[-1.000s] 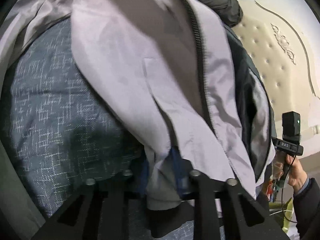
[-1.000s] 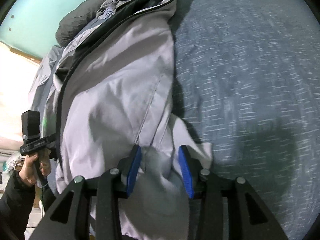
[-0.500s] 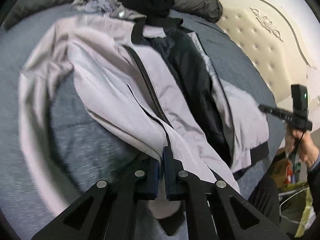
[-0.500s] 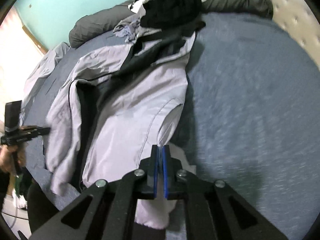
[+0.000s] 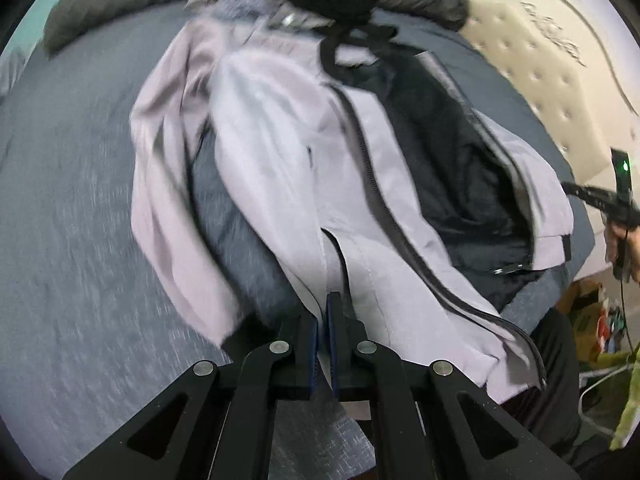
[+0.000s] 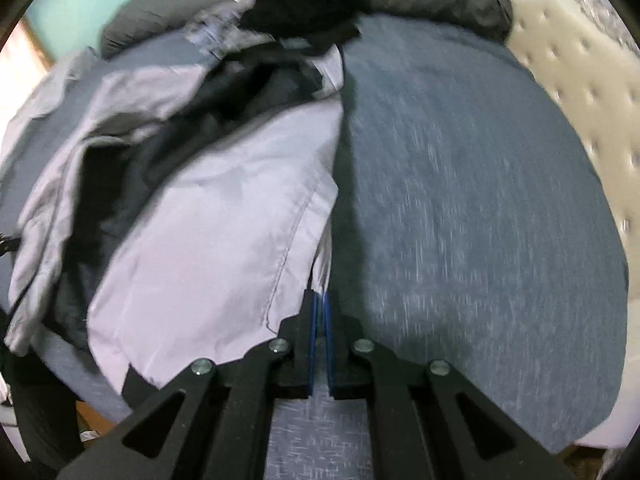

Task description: Fold clothes

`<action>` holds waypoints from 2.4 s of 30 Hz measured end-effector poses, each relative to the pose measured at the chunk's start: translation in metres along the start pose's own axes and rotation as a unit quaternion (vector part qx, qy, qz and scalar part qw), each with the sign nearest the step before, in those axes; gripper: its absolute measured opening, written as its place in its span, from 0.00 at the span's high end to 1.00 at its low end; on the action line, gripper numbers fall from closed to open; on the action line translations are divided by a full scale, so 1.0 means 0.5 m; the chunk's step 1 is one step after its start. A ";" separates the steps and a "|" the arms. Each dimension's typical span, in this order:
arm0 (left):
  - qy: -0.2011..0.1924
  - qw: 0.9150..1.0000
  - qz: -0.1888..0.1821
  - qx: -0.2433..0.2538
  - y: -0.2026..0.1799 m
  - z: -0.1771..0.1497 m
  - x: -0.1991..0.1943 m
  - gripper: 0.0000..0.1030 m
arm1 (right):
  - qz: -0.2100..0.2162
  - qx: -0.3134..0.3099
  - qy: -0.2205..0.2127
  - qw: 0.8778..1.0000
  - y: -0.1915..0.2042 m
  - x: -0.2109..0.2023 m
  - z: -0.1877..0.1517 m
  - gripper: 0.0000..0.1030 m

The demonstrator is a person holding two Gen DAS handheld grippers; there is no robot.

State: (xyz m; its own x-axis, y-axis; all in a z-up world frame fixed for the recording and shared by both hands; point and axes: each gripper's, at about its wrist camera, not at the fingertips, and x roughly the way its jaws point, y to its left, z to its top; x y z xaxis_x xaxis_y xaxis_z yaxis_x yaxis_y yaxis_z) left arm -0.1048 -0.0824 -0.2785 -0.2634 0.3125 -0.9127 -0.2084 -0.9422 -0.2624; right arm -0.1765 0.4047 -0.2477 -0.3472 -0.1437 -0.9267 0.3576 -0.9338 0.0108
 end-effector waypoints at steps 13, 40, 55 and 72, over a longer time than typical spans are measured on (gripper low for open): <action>-0.036 0.998 0.024 -0.045 0.057 0.049 0.011 0.62 | 0.019 0.023 -0.079 0.996 -0.012 -0.045 0.052 0.80; -0.059 0.998 -0.008 -0.014 -0.033 0.391 0.186 0.62 | 0.080 0.070 -0.014 0.994 0.025 0.197 0.370 0.76; -0.024 0.998 0.018 0.050 -0.075 0.507 0.324 0.62 | 0.078 0.072 0.009 0.994 0.006 0.319 0.422 0.76; -0.016 0.992 0.056 0.109 -0.096 0.532 0.400 0.99 | 0.106 0.073 -0.015 0.992 -0.010 0.311 0.414 0.76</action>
State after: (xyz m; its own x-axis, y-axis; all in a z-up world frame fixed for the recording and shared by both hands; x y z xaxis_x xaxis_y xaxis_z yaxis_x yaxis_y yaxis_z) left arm -0.3977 0.0577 -0.3650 -0.3250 0.2148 -0.9210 -0.3740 -0.9237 -0.0835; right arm -0.4117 0.3191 -0.3141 -0.3048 -0.3489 -0.8862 0.2963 -0.9190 0.2600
